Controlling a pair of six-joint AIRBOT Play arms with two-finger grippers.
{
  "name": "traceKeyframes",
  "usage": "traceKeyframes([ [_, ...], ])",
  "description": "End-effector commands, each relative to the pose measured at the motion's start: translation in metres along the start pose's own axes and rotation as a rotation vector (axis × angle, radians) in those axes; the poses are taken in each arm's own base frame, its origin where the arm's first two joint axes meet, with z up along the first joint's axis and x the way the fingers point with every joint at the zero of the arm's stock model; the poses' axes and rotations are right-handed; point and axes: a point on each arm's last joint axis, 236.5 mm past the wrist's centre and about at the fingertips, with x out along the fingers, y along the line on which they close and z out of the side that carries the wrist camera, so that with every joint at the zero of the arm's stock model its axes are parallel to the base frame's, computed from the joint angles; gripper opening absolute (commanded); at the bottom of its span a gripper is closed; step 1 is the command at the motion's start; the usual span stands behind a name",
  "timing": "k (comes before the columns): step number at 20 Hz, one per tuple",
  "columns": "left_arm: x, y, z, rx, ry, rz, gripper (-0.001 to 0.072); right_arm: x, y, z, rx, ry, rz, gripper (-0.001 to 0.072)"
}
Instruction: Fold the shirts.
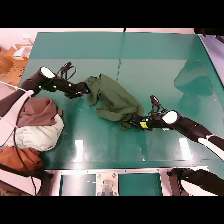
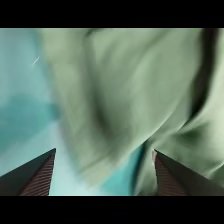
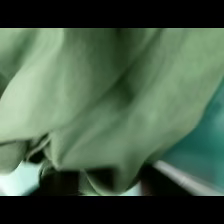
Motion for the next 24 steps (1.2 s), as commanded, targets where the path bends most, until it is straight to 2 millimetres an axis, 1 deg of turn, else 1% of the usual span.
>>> traceKeyframes([
  [1,0.021,-0.017,0.006,0.021,-0.042,-0.062,0.0682,0.000,-0.004,0.013,0.012,-0.026,-0.008,0.0207],
  [2,0.027,-0.017,0.005,0.028,-0.043,-0.057,0.0682,-0.002,-0.008,0.018,0.026,-0.036,-0.012,0.0112],
  [3,0.032,-0.016,0.002,0.028,-0.036,-0.052,0.0682,-0.004,-0.012,0.022,0.041,-0.044,-0.014,0.0065],
  [4,0.040,-0.015,-0.003,0.023,-0.017,-0.053,0.0682,-0.005,-0.015,0.025,0.055,-0.048,-0.016,0.0043],
  [5,0.046,-0.013,-0.009,0.015,0.002,-0.054,0.0651,-0.007,-0.018,0.027,0.065,-0.047,-0.018,0.0023],
  [7,0.056,-0.017,-0.017,0.003,0.027,-0.068,0.0391,-0.009,-0.022,0.030,0.048,-0.047,-0.021,0.0023],
  [9,0.056,-0.028,-0.013,0.019,0.012,-0.103,0.0022,-0.012,-0.026,0.034,0.052,-0.051,-0.024,0.0023],
  [11,0.048,-0.041,-0.003,0.065,-0.009,-0.130,0.0021,-0.017,-0.030,0.043,0.054,-0.064,-0.022,0.0022],
  [13,0.026,-0.058,0.013,0.167,-0.037,-0.123,0.0020,-0.032,-0.026,0.061,0.035,-0.068,0.000,0.0022],
  [14,0.007,-0.070,0.025,0.231,-0.061,-0.108,0.0020,-0.046,-0.021,0.074,0.015,-0.069,0.021,0.0022],
  [15,-0.018,-0.082,0.039,0.287,-0.094,-0.091,0.0021,-0.062,-0.014,0.088,-0.008,-0.077,0.044,0.0022],
  [16,-0.048,-0.096,0.056,0.340,-0.150,-0.068,0.0020,-0.084,-0.005,0.106,-0.039,-0.096,0.069,0.0022],
  [17,-0.083,-0.109,0.074,0.393,-0.224,-0.033,0.0020,-0.107,0.004,0.121,-0.072,-0.117,0.092,0.0022],
  [18,-0.127,-0.123,0.092,0.446,-0.317,0.012,0.0020,-0.136,0.014,0.137,-0.106,-0.152,0.113,0.0022],
  [19,-0.173,-0.138,0.105,0.497,-0.413,0.056,0.0020,-0.164,0.023,0.150,-0.140,-0.195,0.126,0.0022],
  [20,-0.216,-0.155,0.111,0.548,-0.499,0.093,0.0020,-0.195,0.033,0.163,-0.169,-0.249,0.136,0.0022],
  [21,-0.259,-0.172,0.113,0.596,-0.587,0.132,0.0020,-0.225,0.042,0.172,-0.206,-0.308,0.140,0.0022],
  [22,-0.305,-0.191,0.111,0.645,-0.680,0.165,0.0020,-0.256,0.054,0.179,-0.248,-0.374,0.141,0.0022],
  [23,-0.348,-0.213,0.104,0.693,-0.770,0.184,0.0020,-0.284,0.065,0.182,-0.286,-0.435,0.140,0.0022],
  [24,-0.386,-0.231,0.094,0.734,-0.850,0.204,0.0020,-0.313,0.075,0.184,-0.318,-0.504,0.135,0.0022],
])
